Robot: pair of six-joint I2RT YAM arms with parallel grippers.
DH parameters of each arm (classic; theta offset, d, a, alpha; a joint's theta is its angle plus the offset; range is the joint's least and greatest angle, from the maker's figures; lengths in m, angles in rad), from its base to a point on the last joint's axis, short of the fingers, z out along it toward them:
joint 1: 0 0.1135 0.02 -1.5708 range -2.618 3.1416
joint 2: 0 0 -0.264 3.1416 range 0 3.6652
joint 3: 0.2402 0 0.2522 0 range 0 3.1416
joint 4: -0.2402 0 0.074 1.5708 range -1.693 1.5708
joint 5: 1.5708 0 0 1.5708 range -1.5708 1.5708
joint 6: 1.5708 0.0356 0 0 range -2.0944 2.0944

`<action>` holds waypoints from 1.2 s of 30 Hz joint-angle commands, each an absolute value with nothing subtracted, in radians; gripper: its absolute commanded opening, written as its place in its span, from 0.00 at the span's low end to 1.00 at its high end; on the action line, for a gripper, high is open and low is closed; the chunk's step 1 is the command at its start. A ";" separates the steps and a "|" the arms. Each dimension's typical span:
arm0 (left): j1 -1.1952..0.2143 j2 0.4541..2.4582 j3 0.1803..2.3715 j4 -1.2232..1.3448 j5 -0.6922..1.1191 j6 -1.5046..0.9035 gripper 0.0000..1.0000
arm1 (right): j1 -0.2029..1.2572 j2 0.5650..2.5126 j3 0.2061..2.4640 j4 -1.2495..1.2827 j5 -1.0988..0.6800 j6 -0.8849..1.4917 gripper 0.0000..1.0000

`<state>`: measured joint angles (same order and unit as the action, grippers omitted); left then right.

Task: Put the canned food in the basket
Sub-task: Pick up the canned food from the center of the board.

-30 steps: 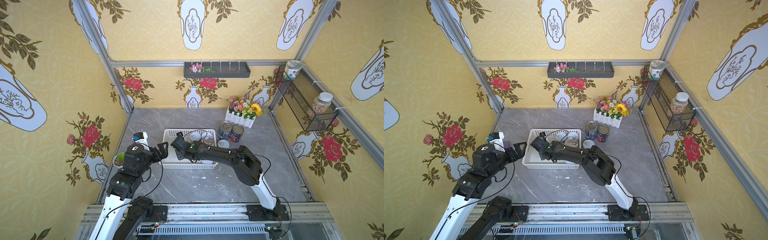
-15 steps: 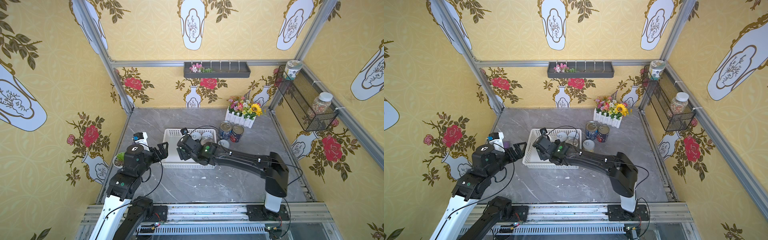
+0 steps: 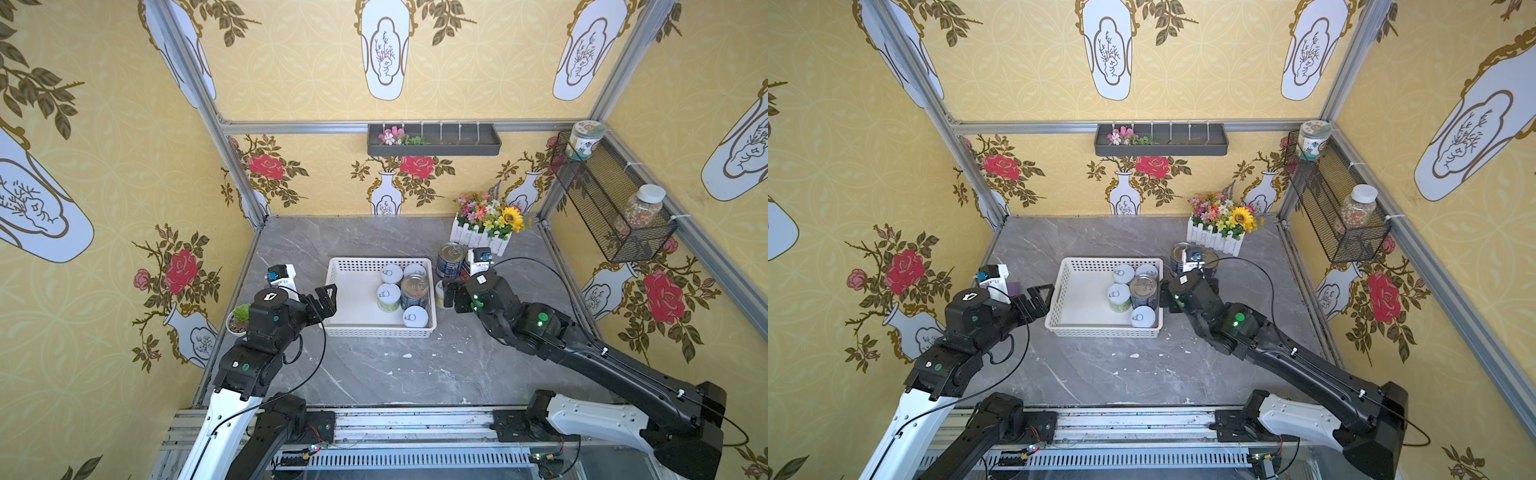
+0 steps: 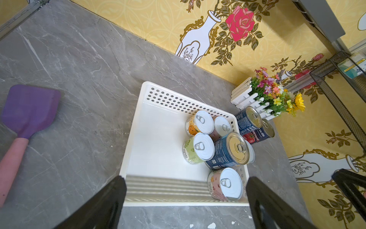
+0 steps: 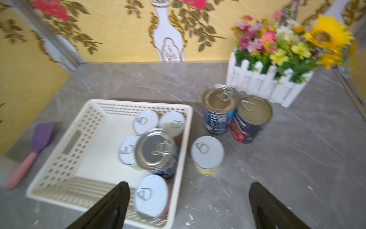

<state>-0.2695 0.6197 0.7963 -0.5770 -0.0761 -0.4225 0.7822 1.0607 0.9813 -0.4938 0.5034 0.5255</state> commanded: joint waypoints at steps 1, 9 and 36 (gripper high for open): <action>-0.270 0.618 0.794 -0.575 -0.078 -0.414 1.00 | 0.629 1.103 0.957 -0.502 0.292 0.578 0.97; -0.270 0.610 0.792 -0.577 -0.083 -0.416 1.00 | 0.532 1.375 1.027 -0.551 0.266 0.555 0.97; -0.269 0.618 0.793 -0.578 -0.085 -0.418 1.00 | 0.492 1.677 1.121 -0.432 0.082 0.491 0.97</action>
<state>-0.2695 0.6178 0.7963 -0.5777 -0.0834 -0.4225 0.4927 1.6669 1.1084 -0.4538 0.0849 0.4995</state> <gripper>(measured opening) 0.999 0.972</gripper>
